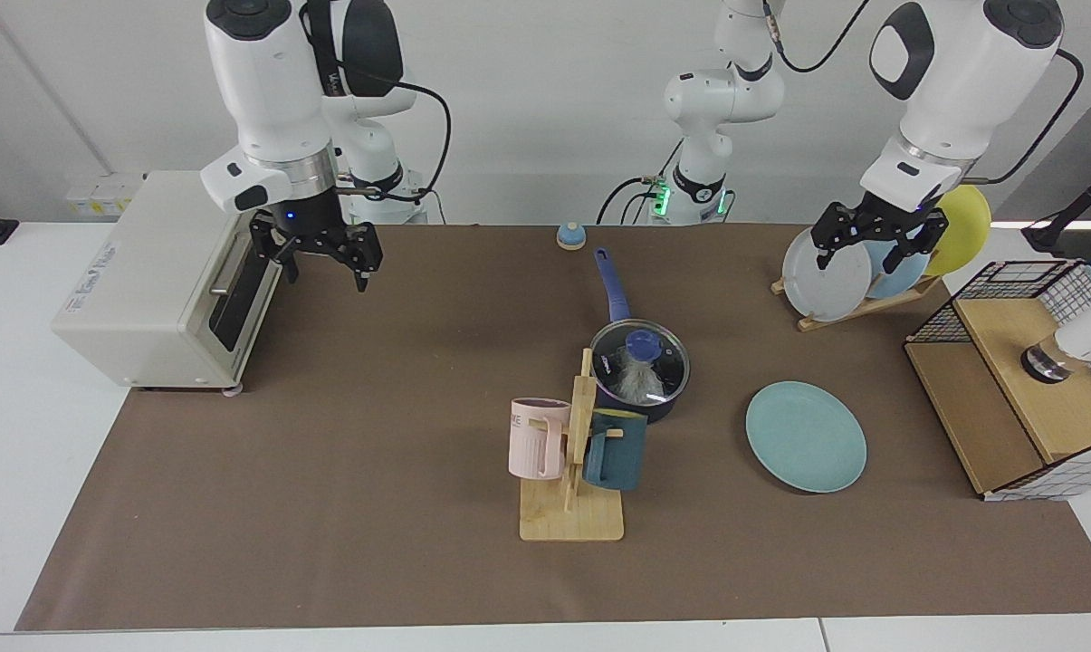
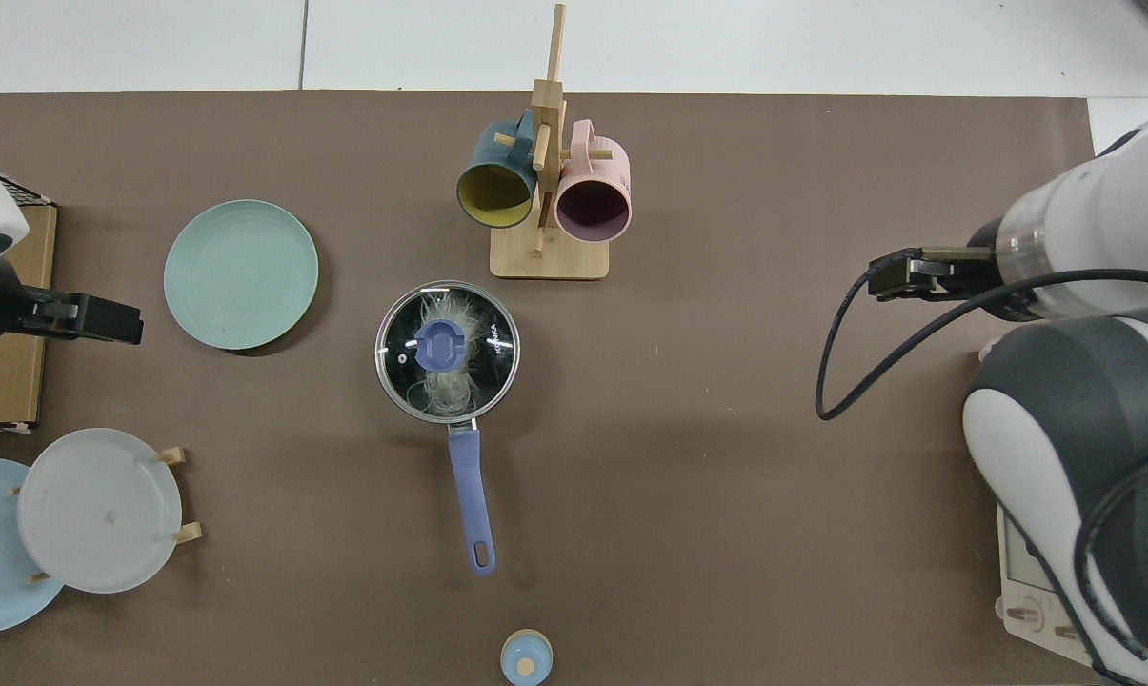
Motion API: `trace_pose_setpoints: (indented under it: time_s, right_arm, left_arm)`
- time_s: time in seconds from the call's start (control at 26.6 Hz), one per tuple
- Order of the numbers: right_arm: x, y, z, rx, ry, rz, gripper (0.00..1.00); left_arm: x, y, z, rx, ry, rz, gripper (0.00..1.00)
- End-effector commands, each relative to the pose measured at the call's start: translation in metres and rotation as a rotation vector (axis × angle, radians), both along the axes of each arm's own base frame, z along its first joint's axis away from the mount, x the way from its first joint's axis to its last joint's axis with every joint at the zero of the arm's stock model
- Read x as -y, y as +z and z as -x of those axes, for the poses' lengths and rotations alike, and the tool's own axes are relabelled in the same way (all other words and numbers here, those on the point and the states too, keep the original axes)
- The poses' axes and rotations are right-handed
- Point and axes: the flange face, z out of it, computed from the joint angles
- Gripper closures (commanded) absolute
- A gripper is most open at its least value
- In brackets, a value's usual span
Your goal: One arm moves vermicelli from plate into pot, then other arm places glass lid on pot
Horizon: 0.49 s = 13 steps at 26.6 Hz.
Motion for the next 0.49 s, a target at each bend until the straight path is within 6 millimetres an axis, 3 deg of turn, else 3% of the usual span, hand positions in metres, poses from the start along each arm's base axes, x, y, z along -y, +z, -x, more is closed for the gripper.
trace_pose_setpoints:
  time_s: [0.0, 0.45]
  right_arm:
    - [0.037, -0.007, 0.015, -0.041, 0.027, -0.024, 0.01]
    - [0.078, -0.025, 0.034, -0.091, 0.029, -0.027, 0.01]
  left_arm:
    - [0.003, 0.002, 0.004, -0.006, -0.013, 0.005, 0.0]
    - [0.006, 0.003, 0.004, -0.004, -0.024, 0.013, 0.0]
